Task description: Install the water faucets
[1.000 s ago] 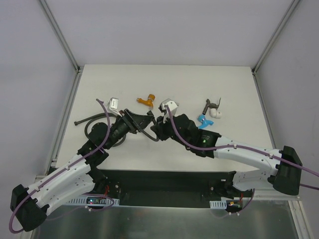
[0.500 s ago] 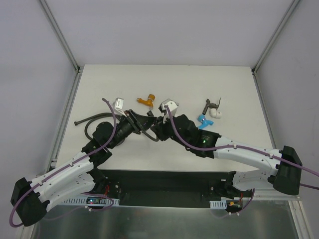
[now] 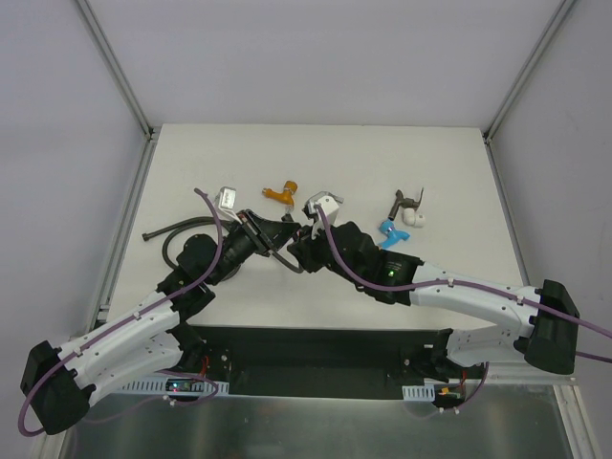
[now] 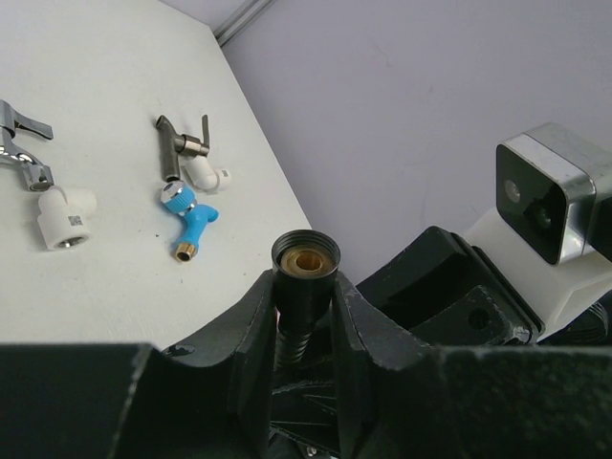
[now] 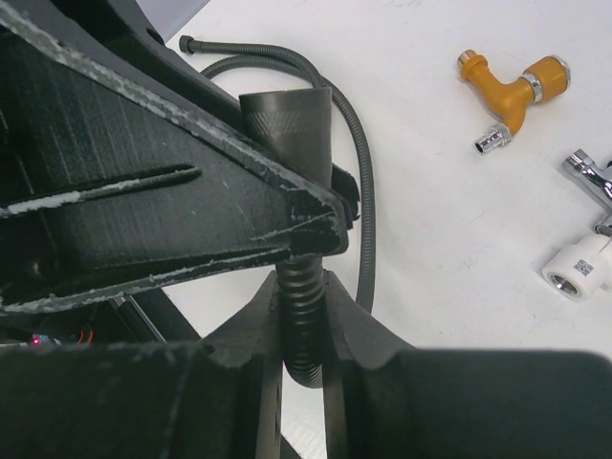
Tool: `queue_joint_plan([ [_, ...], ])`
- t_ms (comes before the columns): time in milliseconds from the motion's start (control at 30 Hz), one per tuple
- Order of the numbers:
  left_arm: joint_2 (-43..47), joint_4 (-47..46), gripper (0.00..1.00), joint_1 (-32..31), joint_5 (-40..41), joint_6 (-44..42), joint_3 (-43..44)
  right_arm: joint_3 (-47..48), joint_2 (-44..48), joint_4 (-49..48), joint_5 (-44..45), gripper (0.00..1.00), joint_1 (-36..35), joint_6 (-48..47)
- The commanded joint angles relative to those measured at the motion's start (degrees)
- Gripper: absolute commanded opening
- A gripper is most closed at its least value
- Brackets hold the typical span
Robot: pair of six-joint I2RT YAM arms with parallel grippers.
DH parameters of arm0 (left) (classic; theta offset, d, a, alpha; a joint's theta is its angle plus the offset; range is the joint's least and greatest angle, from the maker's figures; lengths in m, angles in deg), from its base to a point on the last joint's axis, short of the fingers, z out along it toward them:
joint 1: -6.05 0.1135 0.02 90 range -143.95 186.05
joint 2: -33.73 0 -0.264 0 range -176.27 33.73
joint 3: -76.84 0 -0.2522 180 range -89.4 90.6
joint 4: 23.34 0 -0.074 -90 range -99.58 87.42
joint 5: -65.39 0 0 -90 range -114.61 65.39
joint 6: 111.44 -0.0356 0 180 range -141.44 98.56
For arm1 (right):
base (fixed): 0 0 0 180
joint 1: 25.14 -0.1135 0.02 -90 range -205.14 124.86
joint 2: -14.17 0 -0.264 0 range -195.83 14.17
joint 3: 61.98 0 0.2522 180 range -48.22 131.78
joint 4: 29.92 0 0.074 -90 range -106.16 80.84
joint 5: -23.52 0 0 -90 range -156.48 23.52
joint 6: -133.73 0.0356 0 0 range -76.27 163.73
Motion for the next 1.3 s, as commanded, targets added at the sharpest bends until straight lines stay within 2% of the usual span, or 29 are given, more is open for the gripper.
queue_joint_plan([
  [0,0.56,-4.47,0.18,-0.79,1.93,-1.78,0.38,2.32,0.07,-1.99,0.87,0.01,-0.54,1.02],
  [233,3.20,-3.77,0.16,-0.79,4.92,-4.51,0.38,0.30,-0.19,-3.65,-0.01,0.02,-0.89,2.51],
  [400,5.31,-2.90,0.20,-0.79,7.38,-5.91,0.38,-1.54,-0.19,-5.24,-0.37,0.02,-1.25,3.92],
  [567,6.28,-1.23,0.14,-0.88,7.73,-8.28,1.34,-1.72,-0.54,-5.86,-1.07,0.02,-1.60,4.27],
  [633,6.45,0.35,0.08,-0.79,7.91,-10.03,2.22,-1.81,-0.72,-5.86,-1.07,0.02,-1.60,4.36],
  [733,6.72,3.94,0.01,-0.79,7.30,-14.33,4.41,-2.16,-0.28,-5.86,-1.24,0.15,-1.77,4.36],
  [833,6.63,8.95,0.00,-0.70,5.98,-21.17,8.79,-1.72,0.94,-4.28,-1.59,0.36,-1.77,4.01],
  [867,6.28,13.58,0.00,-0.70,5.11,-23.12,10.21,-1.63,1.47,-3.66,-1.60,0.49,-1.77,3.84],
  [933,5.67,17.57,0.00,-0.62,3.79,-28.99,14.50,-1.54,3.48,-1.82,-1.25,0.61,-1.77,3.14],
  [967,4.79,21.59,0.00,-0.62,3.00,-30.94,15.92,-1.37,4.28,-1.12,-0.90,0.72,-1.77,2.78],
  [1067,2.25,27.67,0.00,-0.27,-1.39,-37.36,21.63,-0.58,7.62,2.75,0.42,0.89,-1.60,1.29],
  [1100,1.63,31.87,0.00,-0.26,-3.93,-38.77,23.04,-0.32,8.50,5.46,1.38,0.91,-1.60,1.02],
  [1200,-0.75,36.72,0.00,0.26,-8.50,-43.61,26.83,0.04,12.45,9.86,2.62,0.99,-0.81,0.93],
  [1267,-1.98,38.14,0.00,0.79,-11.06,-47.21,28.41,0.04,15.88,12.06,3.06,0.96,0.33,2.07],
])
